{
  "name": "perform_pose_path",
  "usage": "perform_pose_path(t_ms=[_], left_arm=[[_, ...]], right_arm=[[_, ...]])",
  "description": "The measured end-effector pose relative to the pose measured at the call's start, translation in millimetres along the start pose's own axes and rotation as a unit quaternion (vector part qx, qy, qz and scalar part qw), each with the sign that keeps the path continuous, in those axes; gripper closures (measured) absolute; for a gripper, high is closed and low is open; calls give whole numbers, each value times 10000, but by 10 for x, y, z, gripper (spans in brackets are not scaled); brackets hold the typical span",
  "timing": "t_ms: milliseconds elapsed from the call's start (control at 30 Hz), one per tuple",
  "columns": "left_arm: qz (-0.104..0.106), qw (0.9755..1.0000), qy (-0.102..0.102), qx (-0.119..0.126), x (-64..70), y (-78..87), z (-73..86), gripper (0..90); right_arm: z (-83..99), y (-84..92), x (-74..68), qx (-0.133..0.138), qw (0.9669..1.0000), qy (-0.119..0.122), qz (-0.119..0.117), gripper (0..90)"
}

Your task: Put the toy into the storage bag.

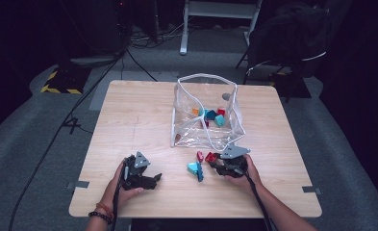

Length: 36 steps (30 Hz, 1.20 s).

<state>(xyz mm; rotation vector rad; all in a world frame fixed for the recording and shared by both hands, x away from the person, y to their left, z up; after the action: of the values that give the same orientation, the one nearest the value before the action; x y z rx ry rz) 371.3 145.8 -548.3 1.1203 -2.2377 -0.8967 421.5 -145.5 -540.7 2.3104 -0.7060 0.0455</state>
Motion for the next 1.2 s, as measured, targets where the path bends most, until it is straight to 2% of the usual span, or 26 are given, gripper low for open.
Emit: perform_pose_path(t_ms=[133, 300, 467, 733, 900, 1200], left_arm=[[0, 10000, 1, 0, 0, 0, 0, 144], [0, 10000, 2, 1, 0, 0, 0, 144], [-2, 10000, -3, -1, -1, 0, 0, 144], [0, 10000, 2, 0, 0, 0, 0, 144], [1, 10000, 1, 0, 0, 0, 0, 144], [0, 10000, 2, 0, 0, 0, 0, 144]], right_arm=[[17, 68, -18, -45, 10000, 10, -55, 595], [57, 212, -55, 27, 9999, 70, -126, 595], [107, 379, -20, 122, 9998, -19, -148, 596], [265, 687, 185, 217, 9995, -223, 11, 596], [348, 850, 343, 272, 9987, -382, 213, 596], [325, 1118, 614, 463, 9958, -538, 586, 596]])
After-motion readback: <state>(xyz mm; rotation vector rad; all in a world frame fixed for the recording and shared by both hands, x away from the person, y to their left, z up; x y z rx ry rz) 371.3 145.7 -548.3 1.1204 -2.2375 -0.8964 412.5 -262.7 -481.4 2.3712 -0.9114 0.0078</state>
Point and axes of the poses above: each handheld gripper's, and its own axes: y roughly backward along the jaws, z roughly out of its underside, x roughly to its right, the point moved 6 cm from there along -y, roughly forward along the jaws, and after that the axes turned 9 degrees about y, right-handed, at the moved point
